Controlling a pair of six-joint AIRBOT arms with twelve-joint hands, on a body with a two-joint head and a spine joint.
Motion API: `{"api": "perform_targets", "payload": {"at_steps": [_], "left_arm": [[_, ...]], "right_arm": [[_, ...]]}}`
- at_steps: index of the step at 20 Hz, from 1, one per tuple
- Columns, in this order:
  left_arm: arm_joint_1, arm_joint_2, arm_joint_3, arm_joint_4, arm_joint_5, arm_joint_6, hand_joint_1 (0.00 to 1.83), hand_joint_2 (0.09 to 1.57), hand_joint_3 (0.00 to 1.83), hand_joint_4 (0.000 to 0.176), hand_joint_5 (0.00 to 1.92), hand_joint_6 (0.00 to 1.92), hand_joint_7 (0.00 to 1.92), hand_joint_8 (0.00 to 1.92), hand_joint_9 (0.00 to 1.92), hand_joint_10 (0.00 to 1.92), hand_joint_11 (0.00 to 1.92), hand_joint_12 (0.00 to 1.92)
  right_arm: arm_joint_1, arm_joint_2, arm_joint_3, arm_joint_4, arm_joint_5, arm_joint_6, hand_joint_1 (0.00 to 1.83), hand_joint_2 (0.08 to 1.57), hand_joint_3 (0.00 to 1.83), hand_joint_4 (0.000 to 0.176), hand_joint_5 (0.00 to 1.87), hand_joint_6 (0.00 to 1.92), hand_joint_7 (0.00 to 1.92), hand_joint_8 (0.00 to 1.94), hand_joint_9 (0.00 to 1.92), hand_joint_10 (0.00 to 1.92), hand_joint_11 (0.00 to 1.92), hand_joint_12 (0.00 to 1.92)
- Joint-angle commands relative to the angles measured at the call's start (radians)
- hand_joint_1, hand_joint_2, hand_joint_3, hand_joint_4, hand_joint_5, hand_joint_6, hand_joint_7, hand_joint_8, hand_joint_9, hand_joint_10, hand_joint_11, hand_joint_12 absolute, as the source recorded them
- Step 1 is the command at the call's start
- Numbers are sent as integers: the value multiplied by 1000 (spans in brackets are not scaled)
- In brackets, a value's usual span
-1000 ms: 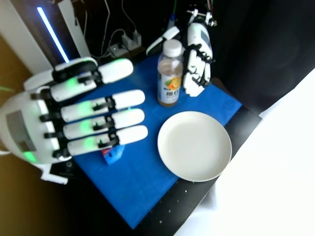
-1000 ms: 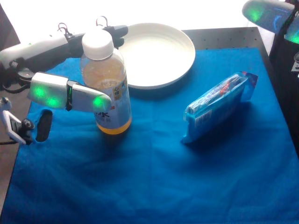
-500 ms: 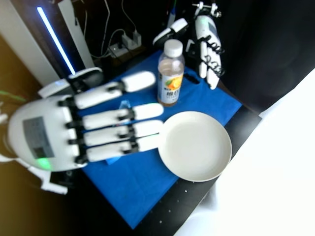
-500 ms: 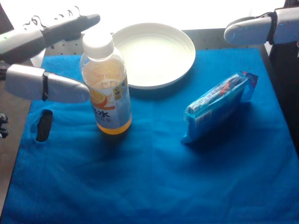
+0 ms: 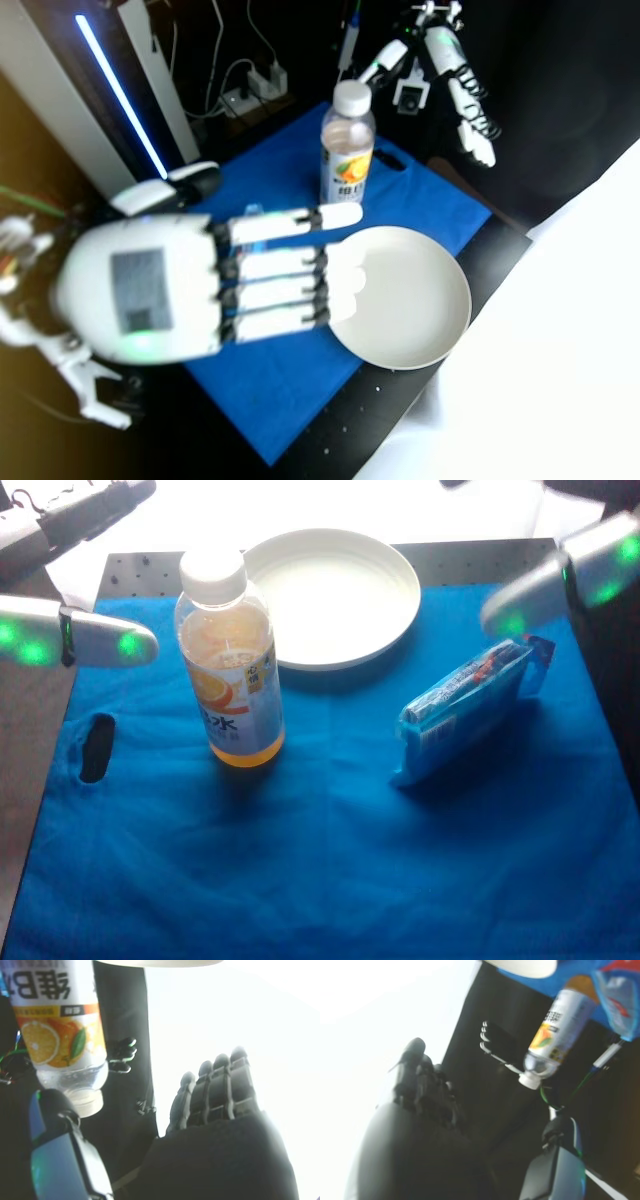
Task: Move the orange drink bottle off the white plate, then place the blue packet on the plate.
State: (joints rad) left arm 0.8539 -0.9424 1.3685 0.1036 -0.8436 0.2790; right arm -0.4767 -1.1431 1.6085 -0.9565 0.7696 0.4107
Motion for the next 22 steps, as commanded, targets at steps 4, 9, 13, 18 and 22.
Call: {"api": "perform_targets", "payload": {"at_steps": [4,9,13,18,22], "left_arm": [[0,10,10,-63,-144,-5,560,739,5,151,0,0,0,0,0,0,0,0],[4,11,9,-73,-158,-5,464,770,10,127,0,0,0,0,0,0,0,0],[4,11,9,-73,-166,-5,461,802,16,112,0,0,0,0,0,0,0,0],[4,3,9,-73,-172,-5,475,786,3,144,0,0,0,0,0,0,0,0],[4,-11,11,-73,-177,-4,501,789,2,147,0,0,0,0,0,0,0,0]], "right_arm": [[20,-2,4,-26,19,56,579,629,0,88,161,6,123,6,53,14,0,57],[20,-2,-14,-160,7,105,666,621,2,116,287,9,203,3,98,1,77,56],[20,-2,-30,-226,-4,117,700,684,7,123,373,1,232,0,134,0,100,109],[20,-2,-40,-256,-17,118,850,892,10,107,394,8,292,1,242,13,0,773],[20,-4,-32,-282,-39,118,928,897,2,86,459,5,336,3,260,7,0,715]]}}
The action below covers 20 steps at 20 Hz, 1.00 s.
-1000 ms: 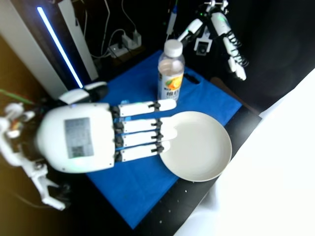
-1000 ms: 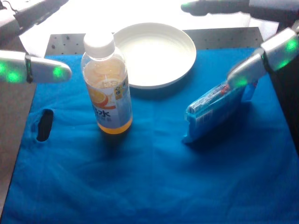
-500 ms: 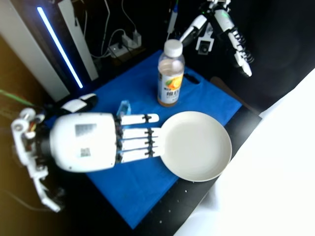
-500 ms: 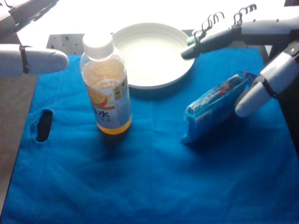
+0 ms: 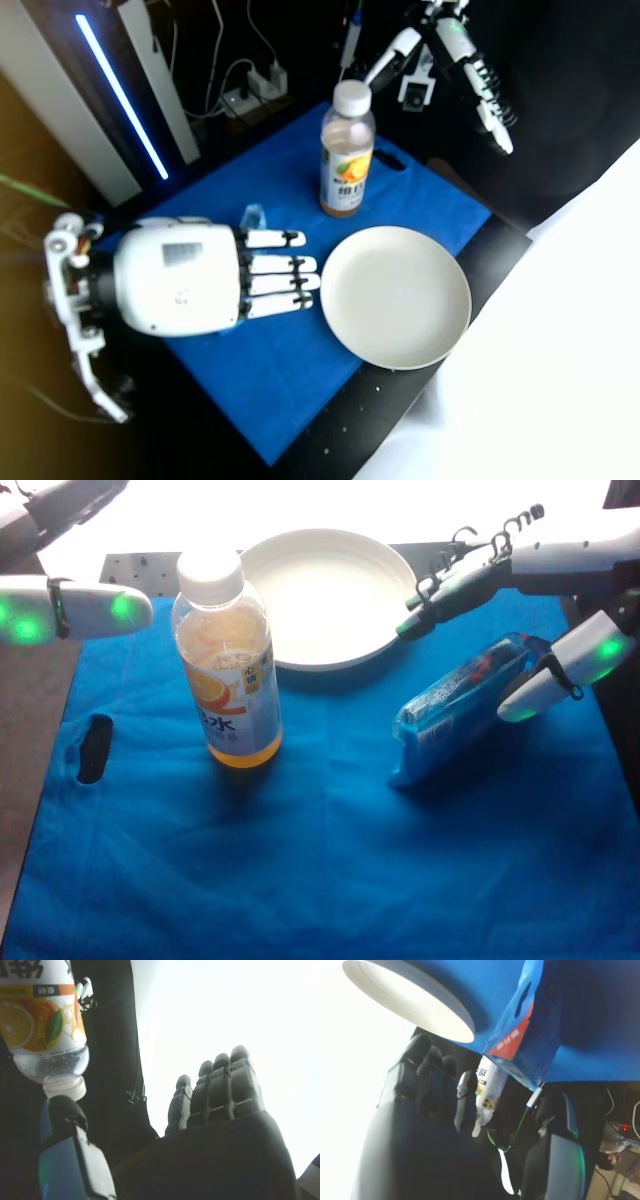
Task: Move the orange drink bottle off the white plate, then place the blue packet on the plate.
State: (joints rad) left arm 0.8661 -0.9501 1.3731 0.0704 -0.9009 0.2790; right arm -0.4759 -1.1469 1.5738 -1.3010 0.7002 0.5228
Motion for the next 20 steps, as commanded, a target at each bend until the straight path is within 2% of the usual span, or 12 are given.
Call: {"api": "perform_targets", "payload": {"at_steps": [1,2,4,6,8,9,12,13,17,18,19,20], "left_arm": [[-8,-9,8,-40,-121,-4,512,796,6,141,0,0,0,0,0,0,0,0],[-8,-14,10,-39,-121,-4,557,788,1,159,0,0,0,0,0,0,0,0],[-8,-19,12,-39,-124,-4,565,786,0,161,0,0,0,0,0,0,0,0],[-8,-20,12,-37,-125,-4,544,780,0,152,0,0,0,0,0,0,0,0],[-8,-20,11,-36,-130,-4,537,765,0,164,0,0,0,0,0,0,0,0],[-8,-20,11,-36,-132,-5,540,766,0,168,0,0,0,0,0,0,0,0],[-8,-20,10,-35,-136,-5,536,772,0,151,0,0,0,0,0,0,0,0],[-8,-20,10,-35,-137,-6,544,771,0,160,0,0,0,0,0,0,0,0],[-8,-27,10,-35,-140,-7,516,764,0,161,0,0,0,0,0,0,0,0],[-8,-28,10,-35,-141,-7,519,765,0,158,0,0,0,0,0,0,0,0],[-8,-28,10,-35,-142,-8,522,758,0,165,0,0,0,0,0,0,0,0],[-8,-28,10,-34,-143,-10,515,758,0,156,0,0,0,0,0,0,0,0]], "right_arm": [[19,-4,4,53,27,6,929,906,3,93,445,1,316,1,243,1,0,669],[19,-7,5,47,24,6,954,895,0,103,455,5,336,9,272,12,35,680],[18,-11,4,36,19,6,1002,874,0,110,476,4,374,8,323,10,57,766],[17,-17,4,26,14,6,1037,860,0,97,488,4,403,8,294,10,2,671],[13,-26,5,14,8,6,1046,862,2,99,479,0,404,0,260,0,14,629],[10,-32,6,10,5,6,1043,859,0,107,485,0,400,0,260,0,38,728],[1,-43,11,9,2,6,1072,842,0,69,575,10,483,8,351,12,163,797],[-1,-46,13,9,1,6,1070,846,1,67,592,10,505,11,368,13,153,789],[-5,-55,18,9,-3,6,1100,868,1,68,699,11,610,7,460,11,122,753],[-7,-56,19,9,-3,6,1148,882,1,44,802,13,765,17,649,58,258,877],[-7,-58,20,9,-4,6,1182,897,0,2,876,12,875,22,769,87,344,984],[-9,-61,23,9,-4,6,1229,1025,7,14,1024,621,1088,626,904,132,440,1157]]}}
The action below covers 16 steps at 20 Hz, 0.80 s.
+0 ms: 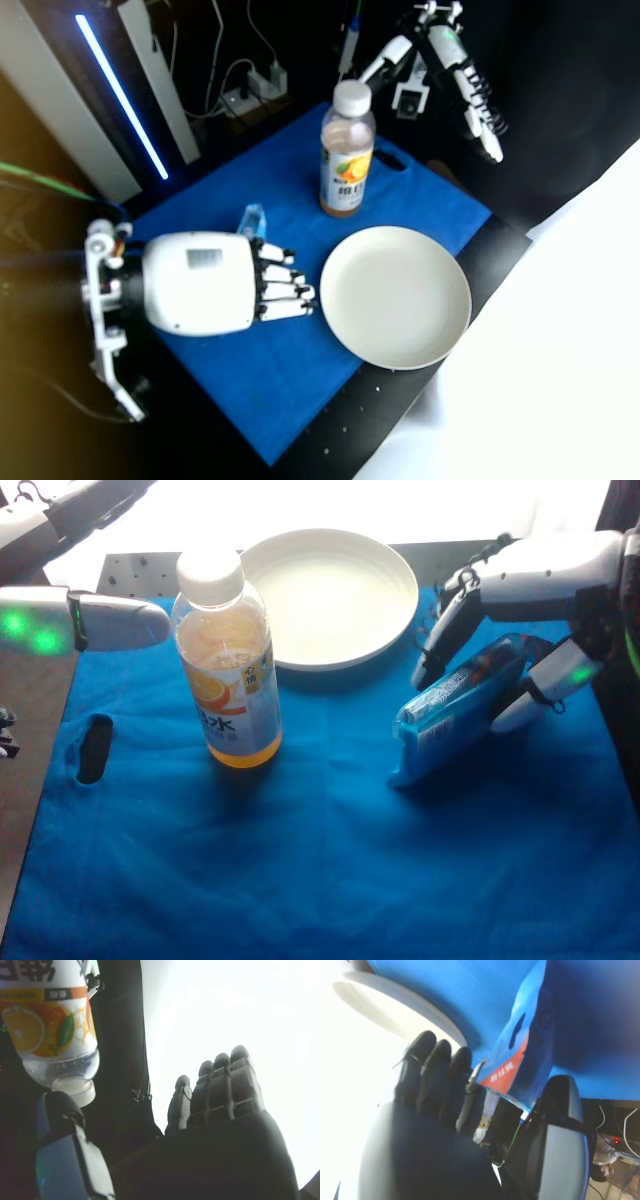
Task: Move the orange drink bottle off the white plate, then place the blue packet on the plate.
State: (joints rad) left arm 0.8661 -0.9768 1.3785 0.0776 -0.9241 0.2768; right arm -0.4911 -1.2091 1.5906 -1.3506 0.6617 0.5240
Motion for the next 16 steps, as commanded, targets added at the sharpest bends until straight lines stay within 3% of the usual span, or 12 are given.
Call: {"api": "perform_targets", "payload": {"at_steps": [1,2,3,5,7,8,11,12,13,14,15,16], "left_arm": [[-8,-1,5,-41,-120,-9,499,758,0,146,0,0,0,0,0,0,0,0],[-8,-1,5,-41,-120,-9,495,760,0,131,0,0,0,0,0,0,0,0],[-8,-2,5,-41,-120,-9,486,763,0,124,0,0,0,0,0,0,0,0],[-8,-3,5,-41,-120,-9,486,761,0,139,0,0,0,0,0,0,0,0],[-8,-3,6,-42,-119,-9,484,770,3,123,0,0,0,0,0,0,0,0],[-8,-2,8,-43,-117,-9,478,786,9,116,0,0,0,0,0,0,0,0],[-8,-3,27,-60,-93,-9,526,811,13,121,0,0,0,0,0,0,0,0],[-8,-3,33,-70,-87,-9,527,811,11,122,0,0,0,0,0,0,0,0],[-8,-3,39,-80,-82,-7,518,822,14,124,0,0,0,0,0,0,0,0],[-8,-3,45,-87,-76,-6,450,844,21,112,0,0,0,0,0,0,0,0],[-8,-3,50,-91,-67,-6,434,838,15,131,0,0,0,0,0,0,0,0],[-6,-3,52,-93,-63,-5,436,836,12,135,0,0,0,0,0,0,0,0]], "right_arm": [[5,-2,9,59,34,5,1225,1084,1,18,976,888,1073,836,946,139,462,1183],[5,-4,11,59,34,5,1342,1086,0,0,1020,812,1103,774,904,1020,549,1110],[5,-6,14,59,33,5,1368,1086,0,0,1038,748,1083,804,920,1204,622,1073],[5,-7,17,70,33,5,1378,1120,0,0,915,849,943,1007,968,1238,836,1008],[6,-7,23,76,33,5,1375,1131,0,0,847,975,941,993,961,1254,851,1037],[6,-7,25,77,34,5,1270,1126,0,0,893,958,1018,1041,1027,891,870,1174],[35,-3,29,85,35,5,1251,1138,3,0,889,929,1004,1149,1067,689,750,1344],[46,-3,32,93,35,5,1257,1140,3,0,882,915,1002,1174,1052,868,753,1492],[64,-2,35,89,38,5,1245,1146,0,0,839,1033,1027,1084,1078,665,768,1369],[77,-2,39,85,40,5,1255,1138,0,0,849,1000,1050,1061,1136,702,838,1454],[92,-2,43,80,41,5,1245,1150,0,0,881,1062,953,1109,1065,1246,898,1735],[106,-2,46,78,41,5,1247,1141,0,0,911,1040,951,1101,1004,1547,916,1884]]}}
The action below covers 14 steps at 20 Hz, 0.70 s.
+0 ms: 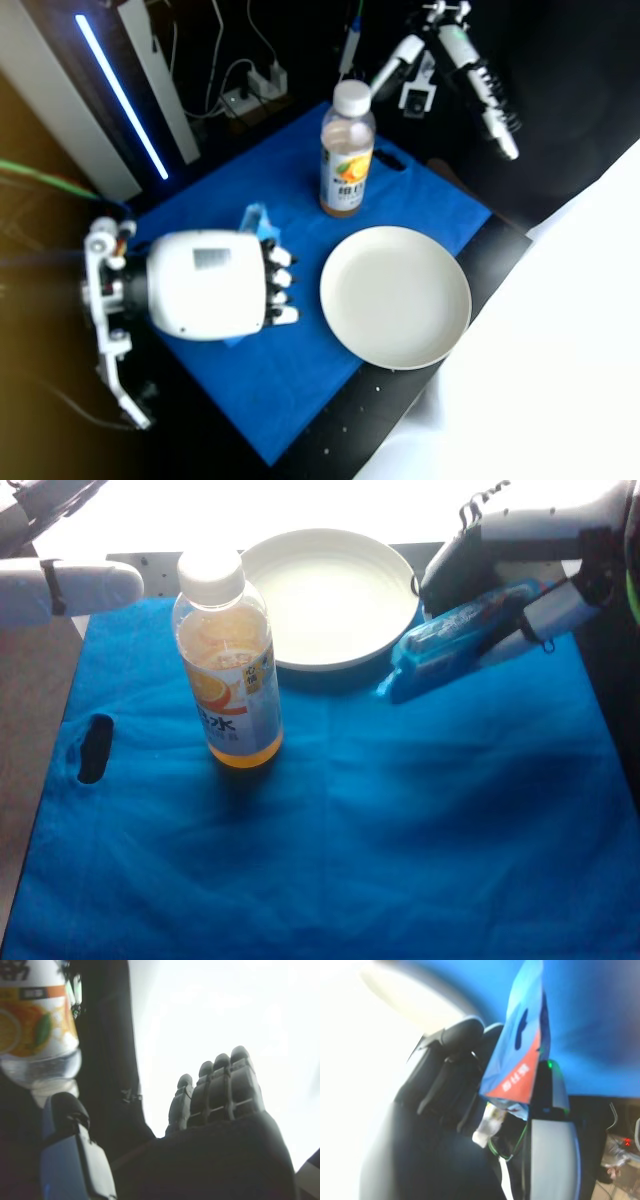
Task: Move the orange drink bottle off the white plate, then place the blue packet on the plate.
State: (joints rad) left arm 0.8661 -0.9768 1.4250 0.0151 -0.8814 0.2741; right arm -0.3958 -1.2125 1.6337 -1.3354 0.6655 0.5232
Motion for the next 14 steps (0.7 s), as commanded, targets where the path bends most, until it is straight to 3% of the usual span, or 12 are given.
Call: {"api": "perform_targets", "payload": {"at_steps": [1,2,4,6,7,8,9,10,11,12,13,14], "left_arm": [[-3,-3,5,-34,-105,-2,430,835,9,128,0,0,0,0,0,0,0,0],[2,-2,5,-39,-110,-2,419,834,7,118,0,0,0,0,0,0,0,0],[10,-1,-1,-44,-124,-3,460,826,1,112,0,0,0,0,0,0,0,0],[17,-2,-7,-44,-133,-3,472,828,2,144,0,0,0,0,0,0,0,0],[19,-2,-9,-44,-136,-3,457,812,0,170,0,0,0,0,0,0,0,0],[19,-2,-9,-44,-138,-3,450,811,0,168,0,0,0,0,0,0,0,0],[19,-2,-10,-44,-141,-3,469,826,2,144,0,0,0,0,0,0,0,0],[19,-1,-13,-44,-147,-3,462,848,11,142,0,0,0,0,0,0,0,0],[19,0,-14,-44,-151,-3,421,858,13,135,0,0,0,0,0,0,0,0],[19,1,-15,-44,-155,-3,395,850,7,151,0,0,0,0,0,0,0,0],[19,2,-16,-44,-158,-3,392,848,6,171,0,0,0,0,0,0,0,0],[19,2,-17,-44,-160,-3,410,845,3,175,0,0,0,0,0,0,0,0]], "right_arm": [[29,3,5,60,37,5,1252,1149,0,0,923,832,952,1259,928,1537,823,1883],[48,3,9,57,37,5,1241,1162,3,0,876,1059,902,1214,886,1729,852,1913],[92,-11,36,54,36,5,1149,1160,1,0,895,1091,925,1655,1016,1913,1096,1921],[105,-48,74,58,35,5,1205,1190,0,0,826,1184,865,1270,861,1610,809,1884],[109,-75,101,68,35,5,1152,1170,0,0,877,1120,913,1264,847,1803,863,1914],[111,-96,123,77,35,5,1150,1147,0,0,921,1053,893,1595,896,1897,965,1920],[113,-110,137,83,35,5,1157,1133,0,0,950,1006,913,1557,954,1916,1033,1921],[119,-136,163,94,34,5,1161,1122,0,0,972,972,956,1489,968,1849,1017,1921],[124,-153,180,100,33,5,1242,1124,0,0,984,781,977,1279,908,1412,815,1794],[127,-172,196,106,31,5,1245,1106,0,0,939,936,1097,930,1005,904,784,1490],[127,-187,211,112,28,5,1248,1095,0,0,921,1000,1154,780,1106,590,830,1256],[128,-202,225,120,22,5,1251,1101,0,0,919,972,1137,840,1181,373,855,1184]]}}
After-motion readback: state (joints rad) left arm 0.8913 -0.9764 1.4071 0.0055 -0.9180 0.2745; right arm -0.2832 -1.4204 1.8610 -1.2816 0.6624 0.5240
